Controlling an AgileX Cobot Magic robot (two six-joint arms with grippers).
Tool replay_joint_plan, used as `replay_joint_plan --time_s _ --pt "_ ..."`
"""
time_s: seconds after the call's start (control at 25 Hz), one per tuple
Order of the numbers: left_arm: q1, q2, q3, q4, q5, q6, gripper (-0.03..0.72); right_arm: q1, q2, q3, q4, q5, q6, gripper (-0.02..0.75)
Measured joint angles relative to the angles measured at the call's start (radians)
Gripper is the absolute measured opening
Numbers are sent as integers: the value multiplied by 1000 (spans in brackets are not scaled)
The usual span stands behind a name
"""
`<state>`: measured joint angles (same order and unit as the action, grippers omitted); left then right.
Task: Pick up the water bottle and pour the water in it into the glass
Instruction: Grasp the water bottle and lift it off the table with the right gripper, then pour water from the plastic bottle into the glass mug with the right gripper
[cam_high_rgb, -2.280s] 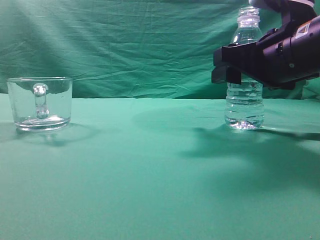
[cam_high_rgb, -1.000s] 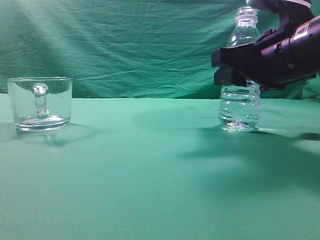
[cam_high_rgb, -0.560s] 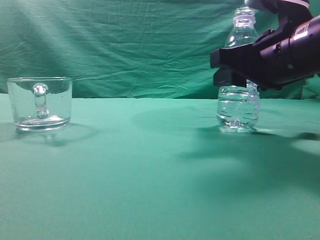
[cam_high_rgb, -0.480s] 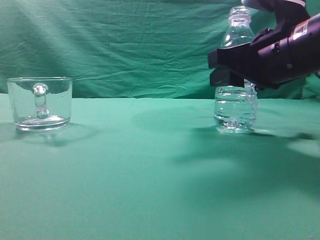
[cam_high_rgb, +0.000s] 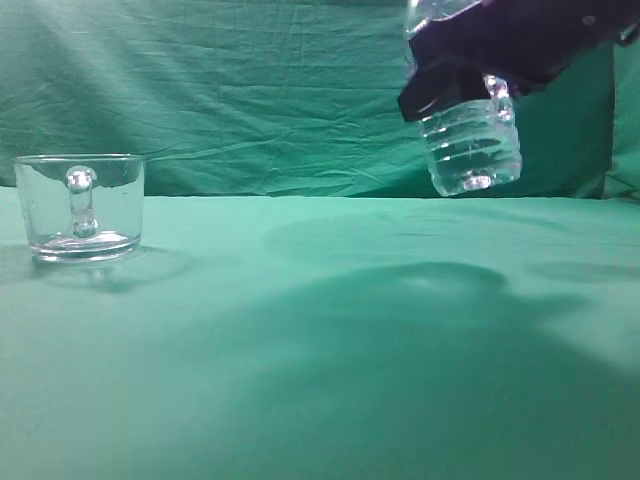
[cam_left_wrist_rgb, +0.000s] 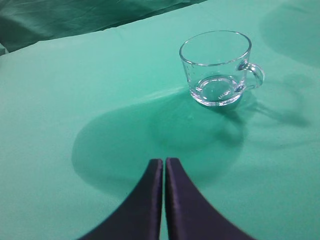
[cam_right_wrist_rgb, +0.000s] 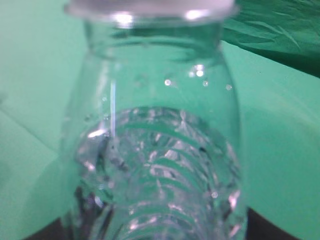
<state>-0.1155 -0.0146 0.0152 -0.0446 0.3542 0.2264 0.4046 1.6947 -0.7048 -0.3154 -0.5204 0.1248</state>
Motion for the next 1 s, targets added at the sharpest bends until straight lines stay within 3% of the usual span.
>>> replay_joint_plan --time_s 0.4,0.68,1.0 --pt "0 0 0 0 0 0 0 137 -31 -310 -142 417 -2 314" --pt "0 0 0 0 0 0 0 157 89 -551 -159 563 -2 314" --pt "2 0 0 0 0 0 0 225 267 -778 -341 659 -6 314"
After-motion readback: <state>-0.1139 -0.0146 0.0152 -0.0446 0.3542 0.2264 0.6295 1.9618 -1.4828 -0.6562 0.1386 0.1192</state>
